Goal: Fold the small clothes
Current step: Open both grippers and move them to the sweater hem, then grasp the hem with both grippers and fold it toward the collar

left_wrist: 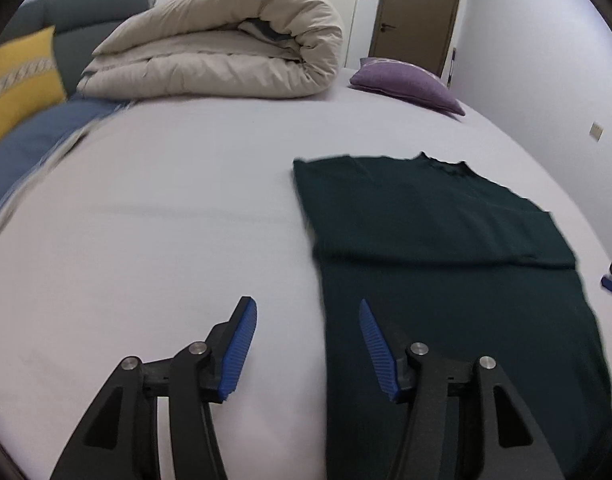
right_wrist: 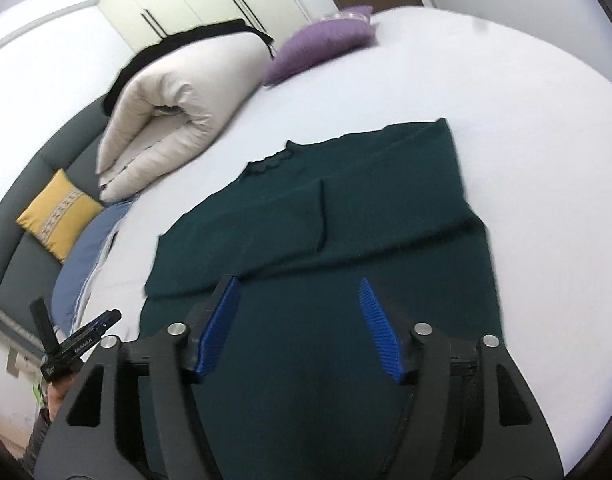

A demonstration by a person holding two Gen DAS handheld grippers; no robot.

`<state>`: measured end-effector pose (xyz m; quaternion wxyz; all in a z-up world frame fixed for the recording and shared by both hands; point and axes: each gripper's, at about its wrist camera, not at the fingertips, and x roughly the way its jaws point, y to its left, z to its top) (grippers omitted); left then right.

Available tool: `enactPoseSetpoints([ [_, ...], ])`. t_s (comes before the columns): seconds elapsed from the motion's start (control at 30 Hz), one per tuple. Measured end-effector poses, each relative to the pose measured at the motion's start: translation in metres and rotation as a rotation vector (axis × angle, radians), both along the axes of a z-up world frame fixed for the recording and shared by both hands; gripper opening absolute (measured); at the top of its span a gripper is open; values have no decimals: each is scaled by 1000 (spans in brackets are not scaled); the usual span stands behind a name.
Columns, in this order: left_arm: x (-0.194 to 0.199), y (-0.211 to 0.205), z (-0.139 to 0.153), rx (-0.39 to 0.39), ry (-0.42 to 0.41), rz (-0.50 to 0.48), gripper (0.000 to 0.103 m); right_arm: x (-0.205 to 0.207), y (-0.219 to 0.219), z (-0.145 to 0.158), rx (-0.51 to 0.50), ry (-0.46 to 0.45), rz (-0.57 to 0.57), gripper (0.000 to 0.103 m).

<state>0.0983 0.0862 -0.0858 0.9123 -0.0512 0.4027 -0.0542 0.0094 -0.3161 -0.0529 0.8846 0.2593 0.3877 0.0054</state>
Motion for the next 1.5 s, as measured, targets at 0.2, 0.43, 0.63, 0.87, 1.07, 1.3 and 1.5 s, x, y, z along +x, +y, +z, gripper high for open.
enactPoseSetpoints([
  [0.2, -73, 17, -15, -98, 114, -31, 63, -95, 4, -4, 7, 41, -2, 61],
  [0.43, -121, 28, -43, -246, 239, -57, 63, -174, -27, -34, 80, 116, -83, 61],
  [0.63, -131, 26, -50, -366, 319, -129, 60, -205, -47, -46, 95, 158, -102, 61],
  [0.87, -141, 27, -59, -472, 412, -179, 45, -227, -70, -61, 177, 187, -114, 61],
  [1.07, -139, 27, -65, -525, 432, -176, 41, -238, -82, -60, 204, 210, -131, 61],
  [1.3, -138, 21, -67, -502, 444, -184, 22, -247, -87, -68, 238, 280, -129, 61],
  [1.5, -136, 15, -67, -485, 449, -191, 10, -241, -66, -73, 249, 355, -53, 56],
])
